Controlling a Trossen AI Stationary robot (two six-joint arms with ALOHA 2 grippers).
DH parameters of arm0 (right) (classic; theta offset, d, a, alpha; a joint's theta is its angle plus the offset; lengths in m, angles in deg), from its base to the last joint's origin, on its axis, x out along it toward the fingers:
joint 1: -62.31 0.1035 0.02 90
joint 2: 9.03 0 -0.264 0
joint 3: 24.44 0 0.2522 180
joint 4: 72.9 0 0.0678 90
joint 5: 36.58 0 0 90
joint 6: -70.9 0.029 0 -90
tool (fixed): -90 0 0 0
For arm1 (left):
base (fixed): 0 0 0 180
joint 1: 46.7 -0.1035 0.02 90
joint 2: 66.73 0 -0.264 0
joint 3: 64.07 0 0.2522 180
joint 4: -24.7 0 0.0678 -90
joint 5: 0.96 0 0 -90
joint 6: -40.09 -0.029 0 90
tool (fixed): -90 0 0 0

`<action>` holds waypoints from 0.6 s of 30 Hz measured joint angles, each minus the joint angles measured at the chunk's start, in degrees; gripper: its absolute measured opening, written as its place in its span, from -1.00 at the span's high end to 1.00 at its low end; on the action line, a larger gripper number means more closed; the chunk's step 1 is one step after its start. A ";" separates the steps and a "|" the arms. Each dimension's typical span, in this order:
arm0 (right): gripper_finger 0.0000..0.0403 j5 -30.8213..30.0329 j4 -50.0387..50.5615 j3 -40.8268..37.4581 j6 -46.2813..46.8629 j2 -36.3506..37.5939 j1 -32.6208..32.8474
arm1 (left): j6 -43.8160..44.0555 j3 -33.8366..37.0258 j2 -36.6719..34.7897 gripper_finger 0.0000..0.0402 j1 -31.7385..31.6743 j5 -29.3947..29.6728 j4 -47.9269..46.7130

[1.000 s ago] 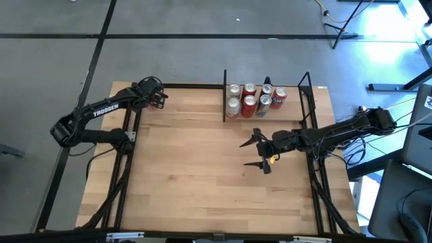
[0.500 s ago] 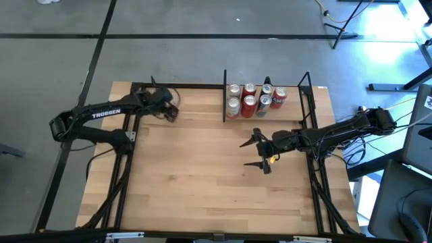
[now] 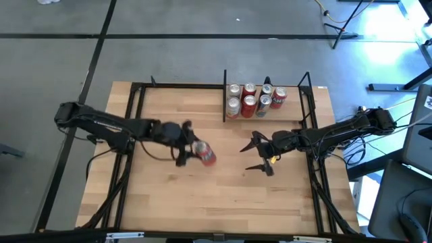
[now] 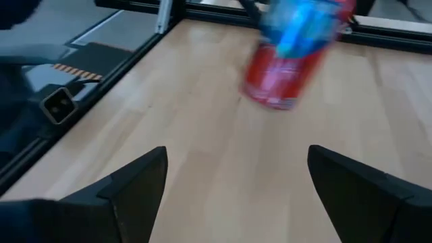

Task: Place canned beverage on shelf
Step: Put the red soda can on the shelf aligned with the other red soda can

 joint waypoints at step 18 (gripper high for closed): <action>-0.69 1.11 1.22 0.00 1.32 0.02 0.00 | -13.52 -22.82 31.19 -0.08 8.70 -9.40 -4.75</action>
